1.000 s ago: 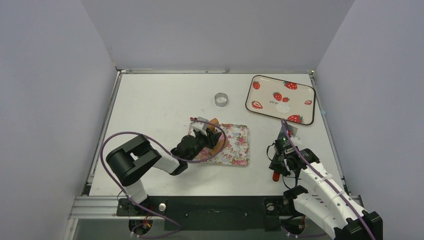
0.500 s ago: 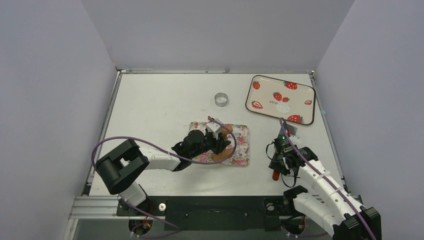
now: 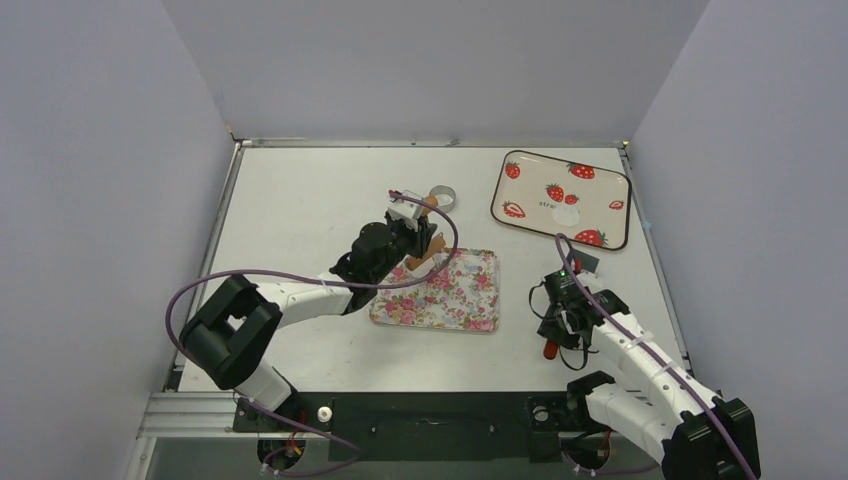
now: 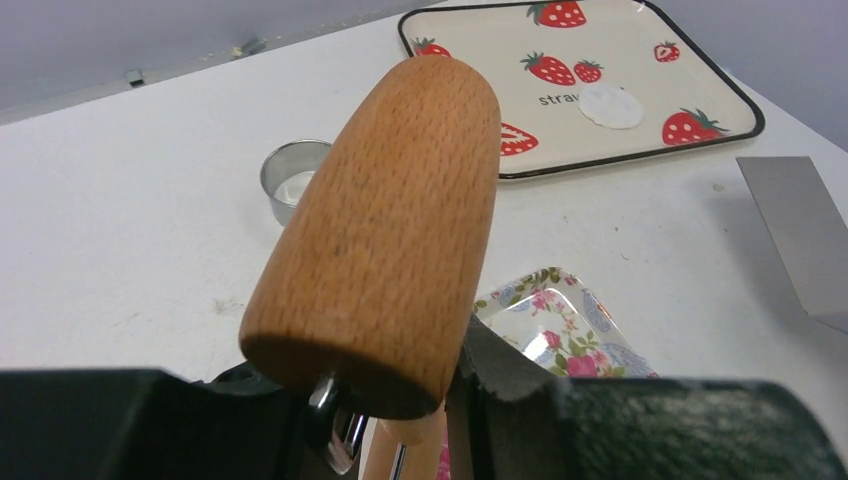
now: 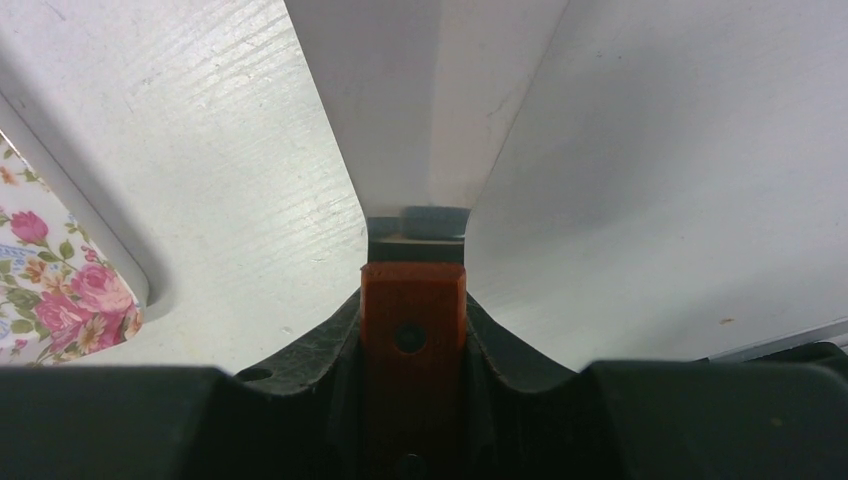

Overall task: Roll out the dumpling wrappers from the dough
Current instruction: Place the spatula at the center of the board.

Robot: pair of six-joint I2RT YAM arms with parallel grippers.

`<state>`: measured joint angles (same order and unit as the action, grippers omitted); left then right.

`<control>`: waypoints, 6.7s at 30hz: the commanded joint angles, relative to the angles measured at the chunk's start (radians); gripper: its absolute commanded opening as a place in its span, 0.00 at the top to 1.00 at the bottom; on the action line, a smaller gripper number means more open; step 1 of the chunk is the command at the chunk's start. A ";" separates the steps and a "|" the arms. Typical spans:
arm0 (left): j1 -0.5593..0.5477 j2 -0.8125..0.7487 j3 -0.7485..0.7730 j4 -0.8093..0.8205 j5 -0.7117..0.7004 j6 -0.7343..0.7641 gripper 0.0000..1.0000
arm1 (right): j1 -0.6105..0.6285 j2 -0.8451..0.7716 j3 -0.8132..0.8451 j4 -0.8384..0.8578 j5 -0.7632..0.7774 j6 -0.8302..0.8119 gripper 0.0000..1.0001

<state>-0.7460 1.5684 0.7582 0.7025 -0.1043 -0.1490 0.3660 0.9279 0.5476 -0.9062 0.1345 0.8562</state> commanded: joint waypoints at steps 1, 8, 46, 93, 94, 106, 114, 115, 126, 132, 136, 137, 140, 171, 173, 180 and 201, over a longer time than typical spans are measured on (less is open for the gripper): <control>0.006 -0.005 0.027 0.127 -0.126 -0.011 1.00 | -0.007 0.020 -0.002 0.060 0.049 0.022 0.78; -0.010 0.056 -0.038 0.235 -0.168 -0.050 1.00 | -0.007 0.089 0.003 0.098 0.036 0.020 0.61; 0.041 0.214 -0.128 0.144 -0.234 -0.110 1.00 | 0.151 0.515 0.390 0.414 -0.026 -0.107 0.60; -0.114 -0.003 -0.327 0.366 0.304 0.138 1.00 | 0.111 0.664 0.383 0.447 -0.044 -0.153 0.66; -0.114 -0.006 -0.319 0.374 0.300 0.158 1.00 | 0.112 0.662 0.374 0.462 -0.058 -0.154 0.66; -0.114 -0.134 -0.147 0.223 0.422 0.051 1.00 | 0.123 0.713 0.338 0.542 -0.098 -0.137 0.66; 0.015 -0.086 -0.027 0.122 0.248 0.081 1.00 | 0.122 0.721 0.330 0.554 -0.116 -0.149 0.65; 0.039 -0.082 -0.014 0.111 0.197 0.094 1.00 | 0.123 0.727 0.331 0.554 -0.123 -0.153 0.65; 0.121 -0.038 -0.099 0.072 0.034 0.205 1.00 | 0.121 0.752 0.349 0.539 -0.126 -0.166 0.65; 0.120 -0.058 -0.165 0.082 0.039 0.159 1.00 | 0.121 0.770 0.368 0.522 -0.126 -0.171 0.65; 0.110 -0.071 -0.197 0.085 0.057 0.128 1.00 | 0.120 0.780 0.380 0.510 -0.125 -0.179 0.65; 0.110 -0.067 -0.201 0.086 0.052 0.128 1.00 | 0.120 0.780 0.382 0.510 -0.126 -0.178 0.65; 0.109 -0.063 -0.230 0.098 0.034 0.130 1.00 | 0.120 0.780 0.386 0.505 -0.125 -0.181 0.65; -0.088 -0.124 -0.277 0.121 0.064 0.088 1.00 | 0.095 0.734 0.391 0.467 -0.102 -0.209 0.65; -0.095 -0.124 -0.283 0.116 0.070 0.088 1.00 | 0.094 0.729 0.386 0.467 -0.100 -0.209 0.65; -0.098 -0.120 -0.289 0.084 0.060 0.087 1.00 | 0.094 0.716 0.374 0.467 -0.096 -0.206 0.65; -0.005 0.156 -0.315 0.010 0.104 -0.057 1.00 | 0.055 0.683 0.327 0.486 -0.101 -0.218 0.65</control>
<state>-0.7372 1.6123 0.4511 1.0153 -0.0021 -0.1909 0.4374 1.6283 0.8925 -0.4042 0.0174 0.6609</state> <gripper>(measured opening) 0.254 0.349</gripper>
